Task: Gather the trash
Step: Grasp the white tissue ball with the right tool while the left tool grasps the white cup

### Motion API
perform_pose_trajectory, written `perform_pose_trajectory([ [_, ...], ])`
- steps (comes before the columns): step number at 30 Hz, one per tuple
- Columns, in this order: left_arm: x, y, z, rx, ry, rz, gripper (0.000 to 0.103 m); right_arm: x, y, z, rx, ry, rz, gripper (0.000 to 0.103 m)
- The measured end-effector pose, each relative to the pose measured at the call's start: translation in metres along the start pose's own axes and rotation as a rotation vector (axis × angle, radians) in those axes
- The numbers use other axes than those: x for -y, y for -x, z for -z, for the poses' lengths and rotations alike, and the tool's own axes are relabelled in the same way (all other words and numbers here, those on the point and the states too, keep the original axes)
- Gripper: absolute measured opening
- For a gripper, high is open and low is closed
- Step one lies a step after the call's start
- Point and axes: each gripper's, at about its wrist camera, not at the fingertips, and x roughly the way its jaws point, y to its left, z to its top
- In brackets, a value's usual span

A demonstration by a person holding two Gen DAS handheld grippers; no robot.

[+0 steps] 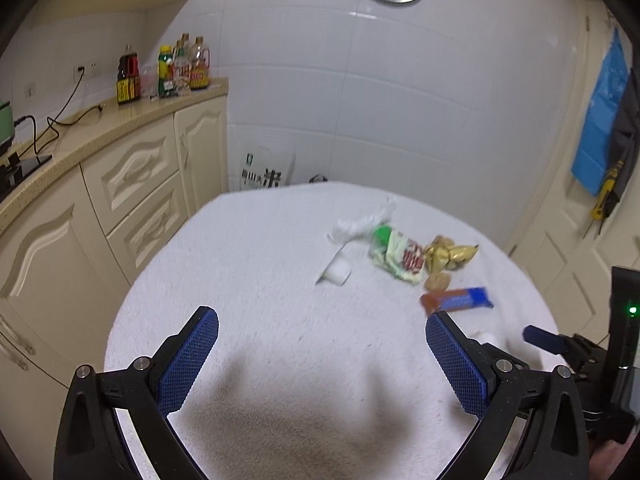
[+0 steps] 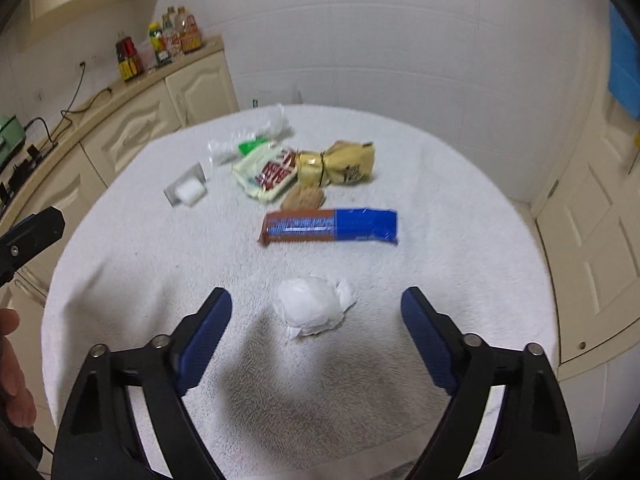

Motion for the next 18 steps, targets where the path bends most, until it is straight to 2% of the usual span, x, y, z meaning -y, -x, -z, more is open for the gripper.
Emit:
perform_pose_trajectory([
  [2,-0.003,-0.013,-0.005,-0.016,-0.002,0.001,0.102,0.001,-0.011,0.002,-0.022,0.001,0.0,0.071],
  [4,-0.005,-0.025,-0.007,-0.029,-0.005,0.002,0.102,0.0,-0.022,0.004,-0.042,0.011,0.002,0.053],
  [7,-0.006,-0.044,-0.011,-0.048,-0.013,0.0,0.102,-0.002,-0.028,0.006,-0.046,0.033,0.001,0.037],
  [18,0.003,-0.126,-0.04,-0.108,-0.06,0.0,0.102,-0.001,-0.023,-0.029,0.002,0.022,-0.077,0.036],
])
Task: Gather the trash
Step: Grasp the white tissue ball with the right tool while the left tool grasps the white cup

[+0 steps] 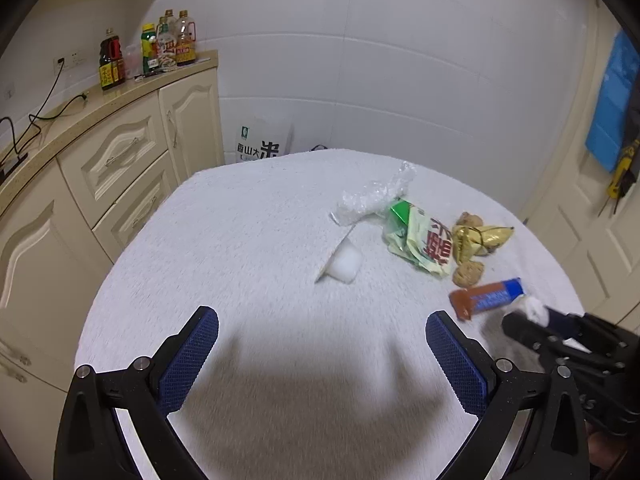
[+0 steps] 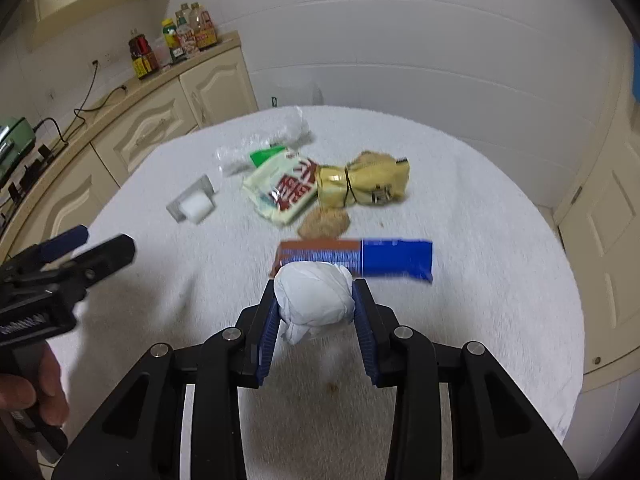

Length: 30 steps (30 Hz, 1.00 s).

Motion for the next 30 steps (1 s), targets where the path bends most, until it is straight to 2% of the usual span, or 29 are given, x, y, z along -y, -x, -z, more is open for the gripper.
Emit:
perform_pose_trajectory([
  [9,0.013,-0.088,-0.042,-0.063,-0.053,-0.031,0.102,0.008,-0.014,-0.027,0.017,-0.019,-0.032,0.036],
  [11,0.016,-0.104,-0.048,-0.073,-0.07,-0.035,0.097,0.012,-0.014,-0.028,0.019,-0.027,-0.032,0.036],
  [12,0.018,-0.114,-0.05,-0.085,-0.082,-0.036,0.092,0.015,-0.014,-0.028,0.02,-0.031,-0.029,0.036],
  [13,0.02,-0.124,-0.051,-0.108,-0.092,-0.02,0.074,0.016,-0.014,-0.028,0.019,-0.035,-0.027,0.036],
  [14,0.019,-0.127,-0.049,-0.123,-0.092,-0.009,0.068,0.019,-0.013,-0.028,0.02,-0.04,-0.024,0.036],
  [15,0.02,-0.126,-0.049,-0.096,-0.098,-0.002,0.06,0.021,-0.011,-0.027,0.02,-0.045,-0.019,0.036],
  [17,0.019,-0.124,-0.049,-0.098,-0.1,0.028,0.028,0.026,-0.007,-0.026,0.025,-0.056,-0.01,0.036],
  [22,0.017,-0.121,-0.048,-0.107,-0.073,0.064,0.021,0.033,0.005,-0.02,0.042,-0.079,-0.001,0.036],
  [30,0.03,-0.075,-0.04,-0.022,-0.067,0.078,0.019,0.038,0.041,-0.008,0.094,-0.101,0.01,0.036],
])
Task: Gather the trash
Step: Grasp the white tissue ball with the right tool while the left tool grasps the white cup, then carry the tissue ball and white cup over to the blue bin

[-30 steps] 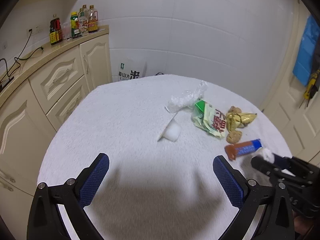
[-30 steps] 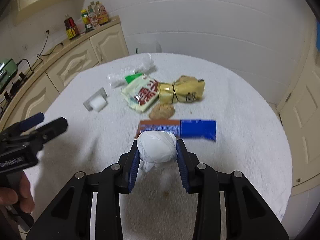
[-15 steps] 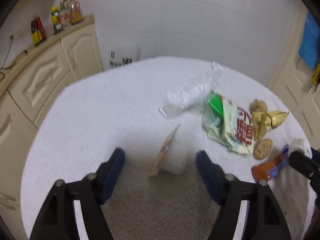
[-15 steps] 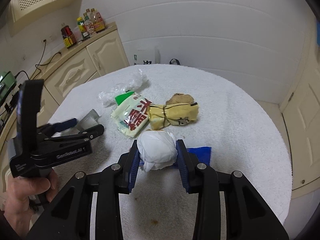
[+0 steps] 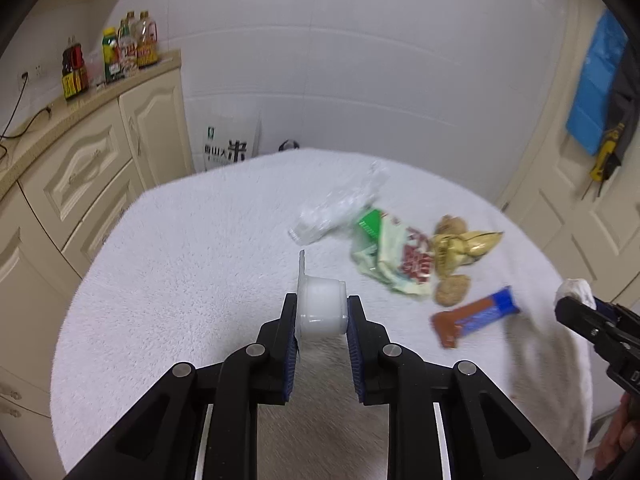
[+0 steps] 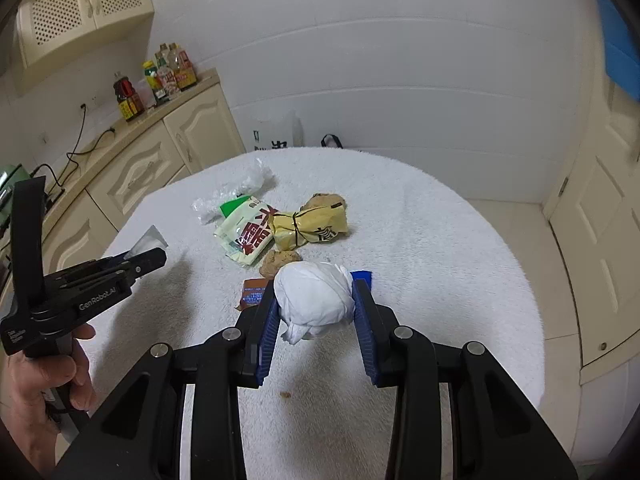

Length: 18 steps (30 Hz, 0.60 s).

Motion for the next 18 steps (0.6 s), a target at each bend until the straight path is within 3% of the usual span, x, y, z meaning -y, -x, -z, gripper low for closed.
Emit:
perform_pose_trajectory([
  [10,0.018,0.064,0.017,0.089,-0.019,0.03,0.019,0.002,0.046,0.005,0.08,-0.002,0.007,0.036],
  [18,0.055,0.119,0.026,0.19,-0.052,0.061,0.019,0.008,0.087,0.002,0.162,-0.006,0.011,0.036],
])
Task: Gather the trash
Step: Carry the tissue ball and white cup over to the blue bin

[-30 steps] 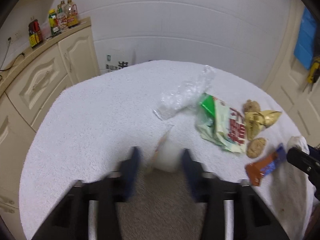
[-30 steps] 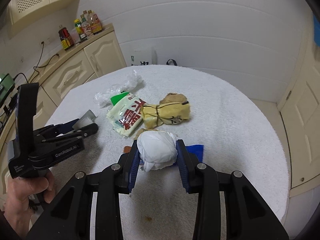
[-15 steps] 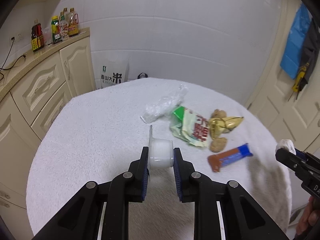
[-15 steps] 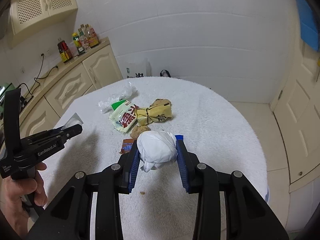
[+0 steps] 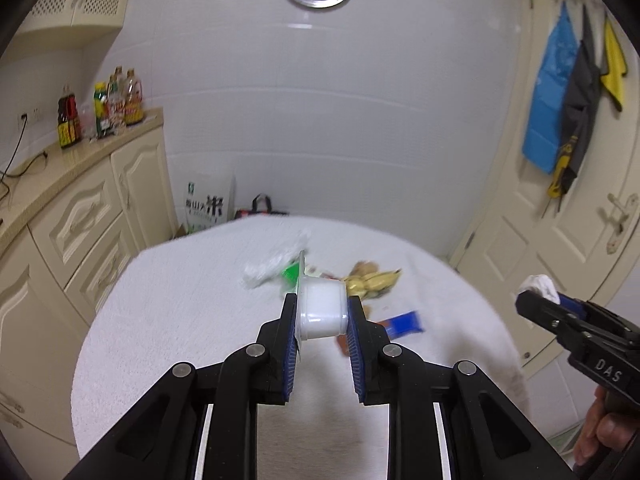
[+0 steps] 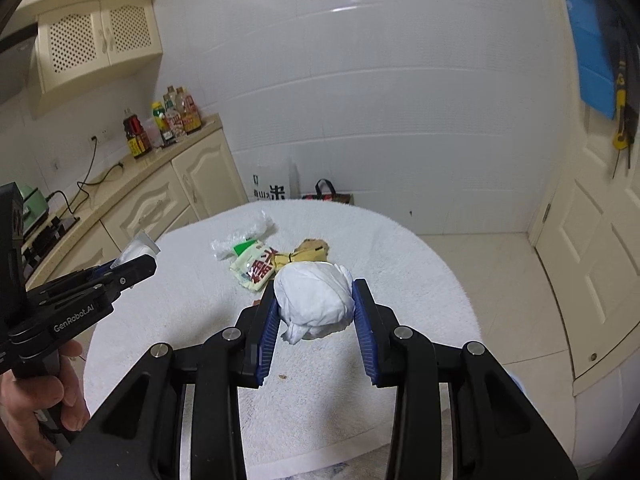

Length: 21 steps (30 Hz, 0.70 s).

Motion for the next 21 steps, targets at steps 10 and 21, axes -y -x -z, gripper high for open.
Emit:
perform_pose_trajectory([
  [10,0.055,0.062,0.003,0.109,-0.033,0.057,0.019,0.026,0.047,-0.013,0.095,-0.016,0.042,0.036],
  [21,0.1,0.068,0.006,0.151,-0.102,0.187,0.019,0.086,0.095,-0.013,0.167,-0.084,0.141,0.036],
])
